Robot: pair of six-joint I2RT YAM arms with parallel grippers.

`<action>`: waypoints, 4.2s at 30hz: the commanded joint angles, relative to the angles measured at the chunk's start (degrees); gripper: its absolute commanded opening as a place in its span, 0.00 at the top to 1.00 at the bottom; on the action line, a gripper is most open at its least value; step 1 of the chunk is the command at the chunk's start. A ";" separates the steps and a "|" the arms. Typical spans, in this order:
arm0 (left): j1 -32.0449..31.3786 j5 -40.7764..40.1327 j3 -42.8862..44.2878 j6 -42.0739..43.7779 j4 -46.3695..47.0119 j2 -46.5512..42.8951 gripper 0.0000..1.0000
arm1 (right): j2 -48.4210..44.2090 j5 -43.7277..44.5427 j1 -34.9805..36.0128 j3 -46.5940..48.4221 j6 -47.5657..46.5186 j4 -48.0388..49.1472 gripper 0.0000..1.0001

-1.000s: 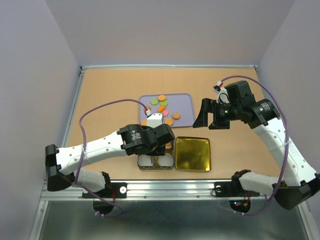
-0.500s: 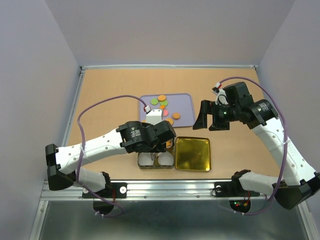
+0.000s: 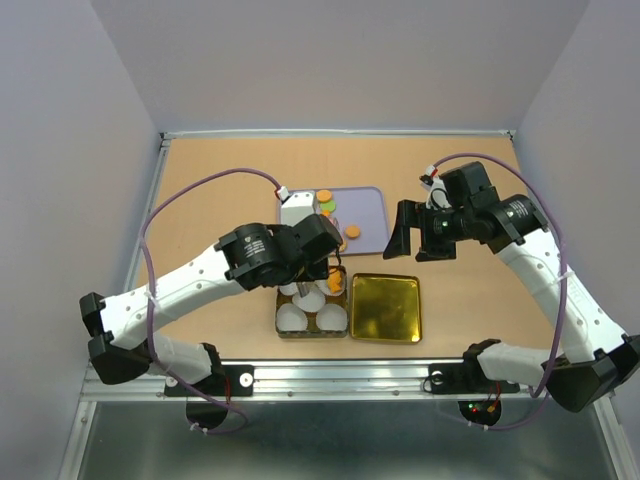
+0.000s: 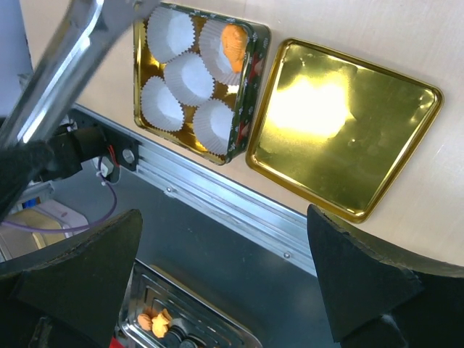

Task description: Pack the cookies

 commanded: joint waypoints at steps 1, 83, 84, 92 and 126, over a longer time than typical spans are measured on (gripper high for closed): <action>8.08 0.00 2.15 8.17 2.81 2.42 0.44 | 0.28 1.69 0.59 1.13 -0.86 1.78 0.00; 21.82 10.21 -9.62 11.81 5.11 -5.74 0.98 | -6.91 1.18 0.50 -0.89 -1.22 -2.09 0.00; 21.82 9.94 -10.41 11.37 4.50 -6.45 1.00 | -7.27 0.21 0.50 -1.06 -1.04 -2.18 0.00; 21.03 8.97 -13.23 10.49 -0.77 -13.30 1.00 | -13.60 -6.48 0.85 -5.54 0.89 -2.00 0.00; 8.64 2.29 -20.79 -2.35 -1.83 -9.88 0.92 | -15.89 0.29 4.98 -7.04 -0.95 -2.27 0.00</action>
